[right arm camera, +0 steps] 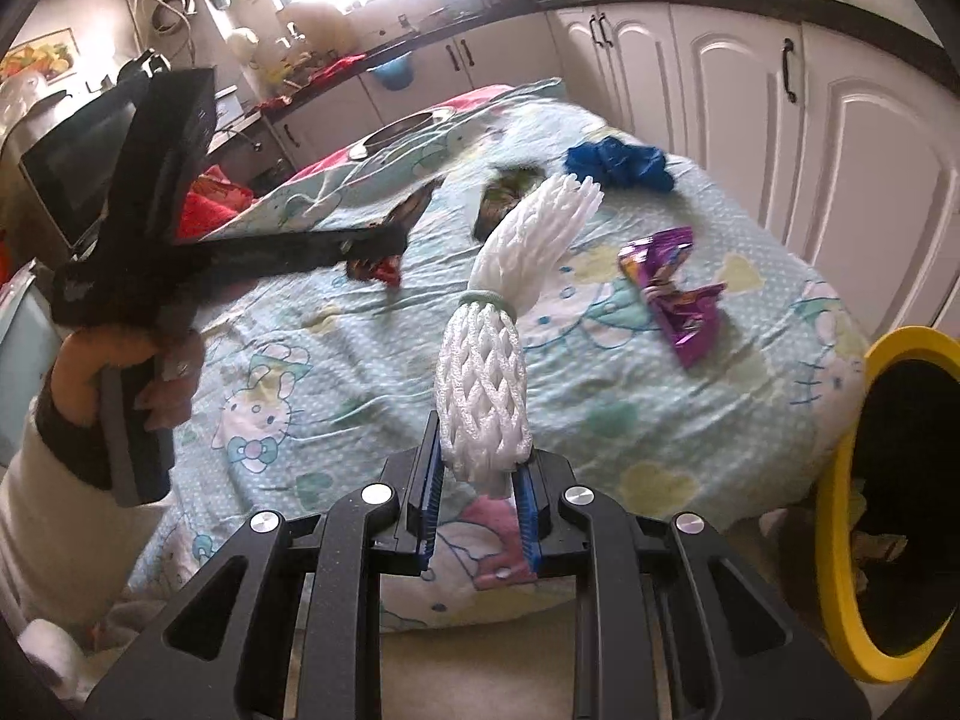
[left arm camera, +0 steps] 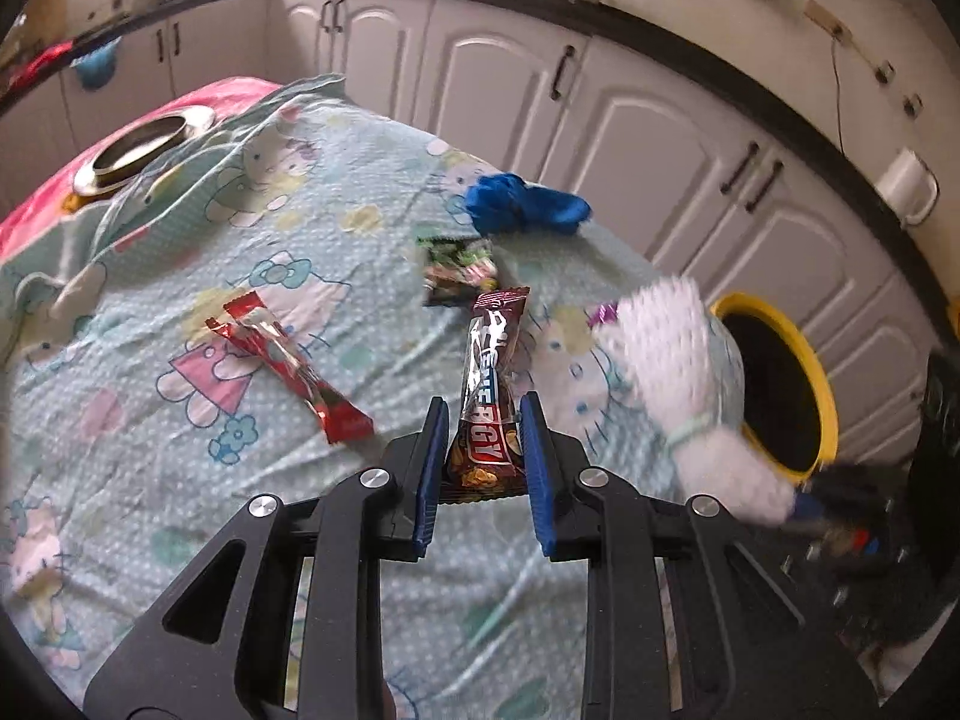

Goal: Collect trash
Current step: 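Grasp the chocolate bar with the left tool while the right tool grasps the white foam net, then carry the chocolate bar and foam net over the bin and open both tools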

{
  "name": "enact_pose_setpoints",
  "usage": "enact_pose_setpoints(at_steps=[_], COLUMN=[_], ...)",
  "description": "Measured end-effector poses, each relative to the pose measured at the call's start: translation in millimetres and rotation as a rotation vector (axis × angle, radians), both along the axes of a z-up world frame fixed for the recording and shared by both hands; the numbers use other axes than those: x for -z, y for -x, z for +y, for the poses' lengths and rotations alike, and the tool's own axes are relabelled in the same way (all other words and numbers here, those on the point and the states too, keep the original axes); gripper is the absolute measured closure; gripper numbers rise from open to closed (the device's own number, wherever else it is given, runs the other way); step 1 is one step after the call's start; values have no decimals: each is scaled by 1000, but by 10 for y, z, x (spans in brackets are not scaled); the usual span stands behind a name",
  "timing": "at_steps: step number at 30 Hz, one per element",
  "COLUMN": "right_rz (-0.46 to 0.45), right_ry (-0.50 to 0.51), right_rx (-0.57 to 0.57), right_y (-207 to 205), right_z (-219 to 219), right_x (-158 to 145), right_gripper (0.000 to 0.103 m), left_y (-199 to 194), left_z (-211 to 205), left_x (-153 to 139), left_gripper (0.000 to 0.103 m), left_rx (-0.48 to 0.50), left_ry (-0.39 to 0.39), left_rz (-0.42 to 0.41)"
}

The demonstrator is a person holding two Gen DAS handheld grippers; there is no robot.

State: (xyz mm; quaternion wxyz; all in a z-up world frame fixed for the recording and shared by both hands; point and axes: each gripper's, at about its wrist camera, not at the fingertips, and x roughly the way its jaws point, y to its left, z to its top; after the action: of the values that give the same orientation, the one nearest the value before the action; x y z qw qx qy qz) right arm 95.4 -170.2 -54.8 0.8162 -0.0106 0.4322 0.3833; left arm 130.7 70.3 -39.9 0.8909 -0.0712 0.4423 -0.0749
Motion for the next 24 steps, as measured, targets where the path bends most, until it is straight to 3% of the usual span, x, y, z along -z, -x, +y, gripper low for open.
enact_pose_setpoints(at_steps=[24], right_rz=[-125], right_ry=[-40], right_rx=[234], right_y=[-73], right_z=[-1032], right_x=[-382], right_gripper=[82], left_y=[-37], left_z=[-890], left_x=[-385], left_gripper=[85], left_rx=[131], left_ry=[66], left_rz=[-134])
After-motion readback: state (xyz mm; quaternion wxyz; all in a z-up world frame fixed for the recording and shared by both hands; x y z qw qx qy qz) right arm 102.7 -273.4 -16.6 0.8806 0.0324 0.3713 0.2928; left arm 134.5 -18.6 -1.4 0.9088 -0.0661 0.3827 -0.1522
